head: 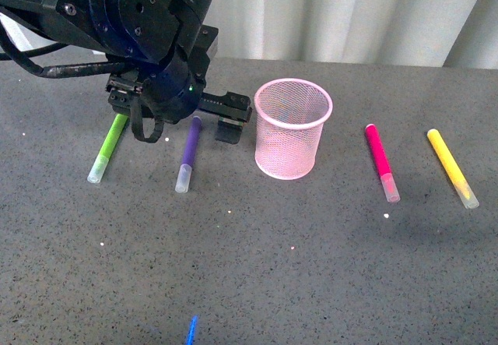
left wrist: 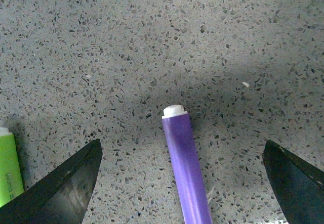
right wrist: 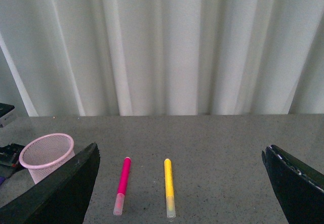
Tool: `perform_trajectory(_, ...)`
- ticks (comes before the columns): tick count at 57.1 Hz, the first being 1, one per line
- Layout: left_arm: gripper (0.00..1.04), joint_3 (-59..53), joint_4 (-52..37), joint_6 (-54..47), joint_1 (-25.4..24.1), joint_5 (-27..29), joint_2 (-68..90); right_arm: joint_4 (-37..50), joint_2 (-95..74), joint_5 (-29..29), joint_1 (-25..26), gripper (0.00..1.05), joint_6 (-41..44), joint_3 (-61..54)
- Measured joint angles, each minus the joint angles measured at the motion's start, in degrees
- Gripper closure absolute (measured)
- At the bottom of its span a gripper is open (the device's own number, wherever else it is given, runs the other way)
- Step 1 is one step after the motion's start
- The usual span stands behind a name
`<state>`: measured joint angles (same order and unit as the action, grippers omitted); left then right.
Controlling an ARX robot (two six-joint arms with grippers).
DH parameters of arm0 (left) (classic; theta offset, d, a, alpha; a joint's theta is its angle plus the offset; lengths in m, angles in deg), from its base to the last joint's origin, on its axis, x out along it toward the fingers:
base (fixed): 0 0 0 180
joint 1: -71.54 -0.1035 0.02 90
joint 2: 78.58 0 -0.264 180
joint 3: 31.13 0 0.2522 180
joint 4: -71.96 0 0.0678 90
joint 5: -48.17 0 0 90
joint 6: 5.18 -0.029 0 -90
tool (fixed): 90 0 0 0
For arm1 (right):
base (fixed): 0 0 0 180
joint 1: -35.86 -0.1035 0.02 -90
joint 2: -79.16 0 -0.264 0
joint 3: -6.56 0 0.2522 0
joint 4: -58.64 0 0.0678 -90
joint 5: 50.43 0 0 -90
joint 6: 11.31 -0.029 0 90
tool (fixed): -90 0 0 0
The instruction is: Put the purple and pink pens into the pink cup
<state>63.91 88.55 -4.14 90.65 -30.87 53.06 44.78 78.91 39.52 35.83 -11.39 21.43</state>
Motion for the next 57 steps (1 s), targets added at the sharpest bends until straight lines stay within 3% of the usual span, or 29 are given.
perform_trajectory(15, 0.08, 1.81, -0.48, -0.70, -0.15, 1.16, 2.73, 0.00, 0.00, -0.02, 0.00, 0.07, 0.00, 0.00)
perform_trajectory(43, 0.86, 1.44, -2.73, -0.74, -0.20, 2.25, 3.69, 0.00, 0.00, 0.00, 0.00, 0.07, 0.00, 0.00)
perform_trajectory(48, 0.92, 1.44, -2.78, -0.55, -0.50, 2.62, 3.69, 0.00, 0.00, 0.00, 0.00, 0.07, 0.00, 0.00)
perform_trajectory(57, 0.92, 1.33, -2.29, 1.27, -0.90, 2.47, 3.13, 0.00, 0.00, 0.00, 0.00, 0.07, 0.00, 0.00)
